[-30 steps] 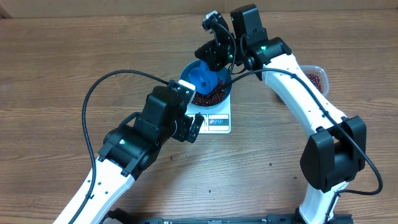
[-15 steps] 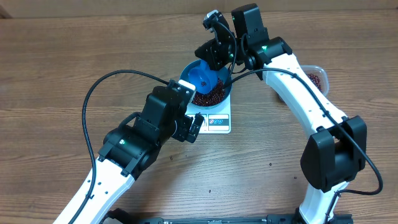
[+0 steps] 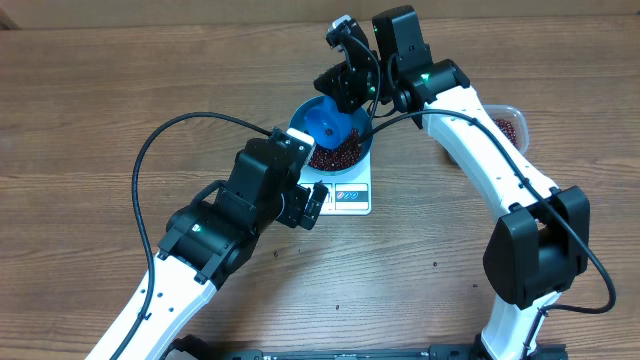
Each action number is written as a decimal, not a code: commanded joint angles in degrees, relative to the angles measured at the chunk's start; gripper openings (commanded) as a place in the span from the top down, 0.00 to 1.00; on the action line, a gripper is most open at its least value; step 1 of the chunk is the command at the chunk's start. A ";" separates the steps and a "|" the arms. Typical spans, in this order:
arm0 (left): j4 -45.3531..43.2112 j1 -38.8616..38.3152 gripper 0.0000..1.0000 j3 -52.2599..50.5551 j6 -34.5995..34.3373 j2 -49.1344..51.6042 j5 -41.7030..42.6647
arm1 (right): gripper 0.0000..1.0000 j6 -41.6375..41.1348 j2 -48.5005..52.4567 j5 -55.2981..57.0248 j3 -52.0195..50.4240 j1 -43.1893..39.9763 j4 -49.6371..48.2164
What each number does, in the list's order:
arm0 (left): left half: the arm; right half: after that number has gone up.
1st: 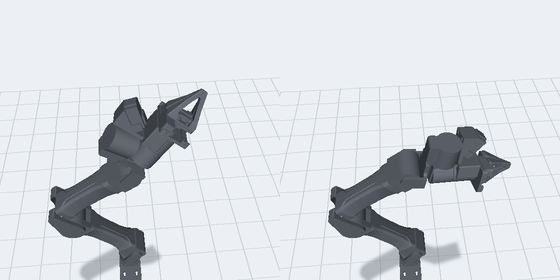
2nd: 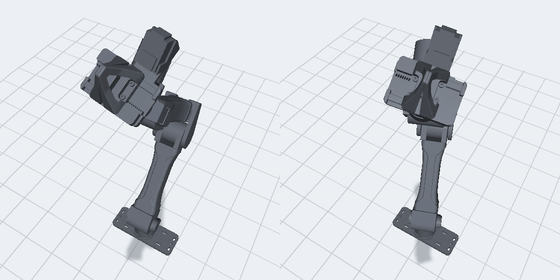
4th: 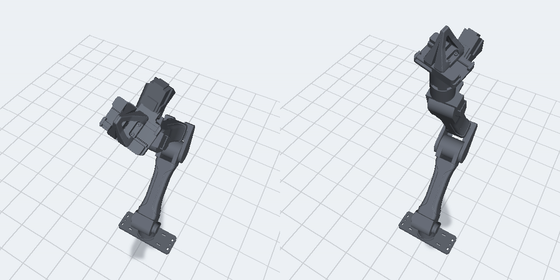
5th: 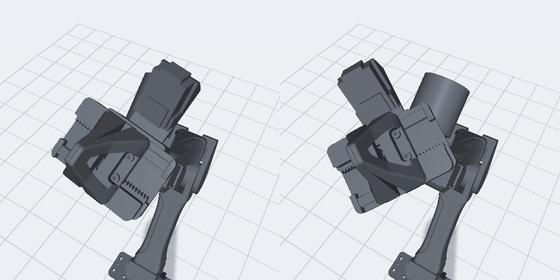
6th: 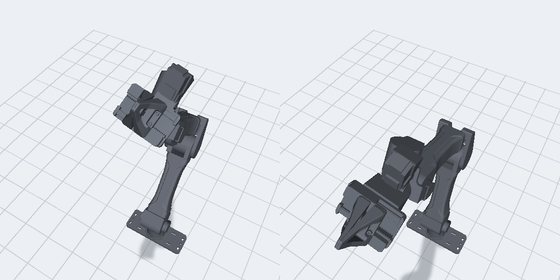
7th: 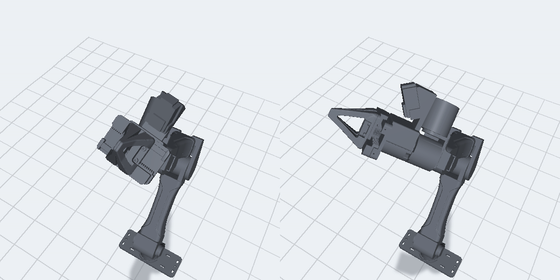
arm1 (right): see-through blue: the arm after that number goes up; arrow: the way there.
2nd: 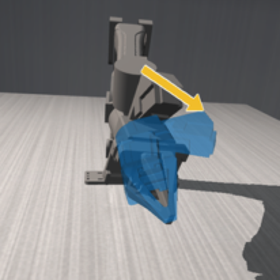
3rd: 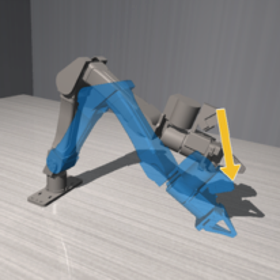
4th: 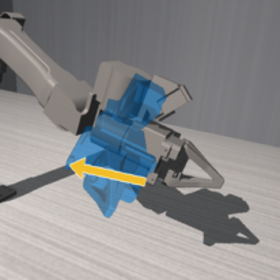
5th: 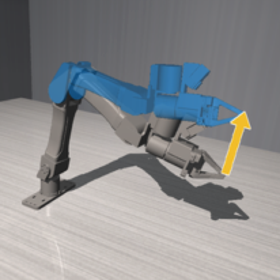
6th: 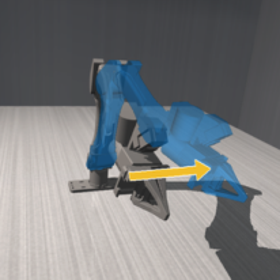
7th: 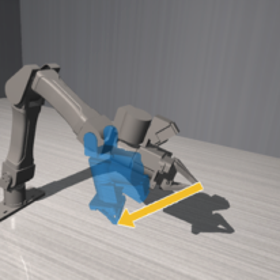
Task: Scoop item into bowl and weigh 150g on scale
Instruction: 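Push the blue scoop down into the bowl beans with the right gripper, then scoop beans out of the teal bowl and lift with the right gripper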
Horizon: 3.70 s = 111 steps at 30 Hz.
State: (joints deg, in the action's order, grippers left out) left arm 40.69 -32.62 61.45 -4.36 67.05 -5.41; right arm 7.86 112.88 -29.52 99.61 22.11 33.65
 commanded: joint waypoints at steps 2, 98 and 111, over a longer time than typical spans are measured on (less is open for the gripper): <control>-0.20 -0.02 0.01 -0.33 -0.37 0.46 -0.55 | 0.96 4.63 -0.68 3.13 -0.20 -0.28 0.55; -0.20 -0.02 0.00 -0.33 -0.37 0.46 -0.55 | 0.96 15.85 2.45 -8.37 0.24 2.10 7.23; -0.20 -0.02 0.00 -0.33 -0.37 0.46 -0.55 | 0.96 10.10 2.23 -9.62 1.84 1.25 4.00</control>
State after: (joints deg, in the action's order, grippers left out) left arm 40.69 -32.62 61.45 -4.36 67.05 -5.41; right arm 21.04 114.89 -37.76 99.24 23.99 38.72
